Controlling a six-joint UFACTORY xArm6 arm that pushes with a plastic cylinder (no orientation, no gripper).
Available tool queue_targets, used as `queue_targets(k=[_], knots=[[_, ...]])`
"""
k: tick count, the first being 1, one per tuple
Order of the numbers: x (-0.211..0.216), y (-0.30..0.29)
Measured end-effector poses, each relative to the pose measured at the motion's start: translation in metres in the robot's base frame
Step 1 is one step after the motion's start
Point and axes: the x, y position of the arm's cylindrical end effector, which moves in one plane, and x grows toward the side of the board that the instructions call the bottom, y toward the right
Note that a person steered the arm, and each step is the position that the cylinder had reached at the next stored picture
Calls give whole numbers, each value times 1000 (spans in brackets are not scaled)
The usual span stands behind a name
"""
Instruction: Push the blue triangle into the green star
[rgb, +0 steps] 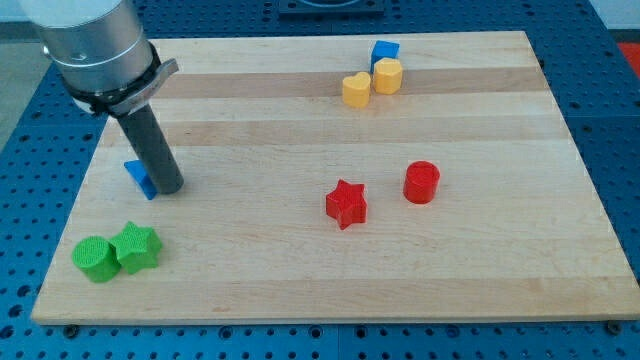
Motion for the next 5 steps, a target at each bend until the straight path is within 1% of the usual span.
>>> queue_targets(k=[1, 2, 3, 4, 5], knots=[[-46, 20], [-32, 12], [11, 4], [17, 10], [-33, 18]])
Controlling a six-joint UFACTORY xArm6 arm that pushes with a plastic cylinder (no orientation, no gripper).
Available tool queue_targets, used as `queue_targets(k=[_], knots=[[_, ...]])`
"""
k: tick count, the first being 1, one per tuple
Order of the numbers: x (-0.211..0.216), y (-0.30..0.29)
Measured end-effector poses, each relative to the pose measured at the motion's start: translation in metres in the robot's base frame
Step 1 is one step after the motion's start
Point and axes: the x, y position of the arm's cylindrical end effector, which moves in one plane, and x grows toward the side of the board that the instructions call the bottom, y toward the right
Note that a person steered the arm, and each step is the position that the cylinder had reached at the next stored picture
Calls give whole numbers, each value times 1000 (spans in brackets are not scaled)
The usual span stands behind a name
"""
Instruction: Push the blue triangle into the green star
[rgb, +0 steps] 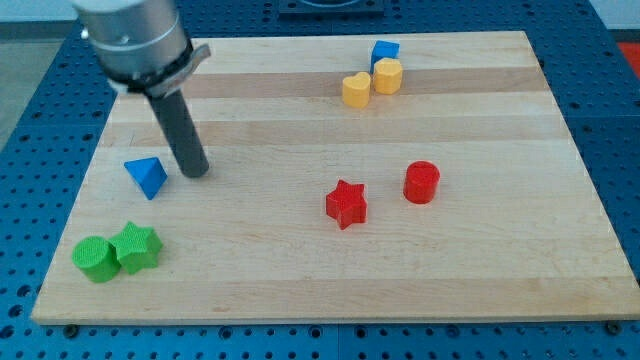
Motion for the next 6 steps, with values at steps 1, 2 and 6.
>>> queue_targets(k=[1, 2, 6], knots=[[-13, -33], [24, -65], [32, -27]])
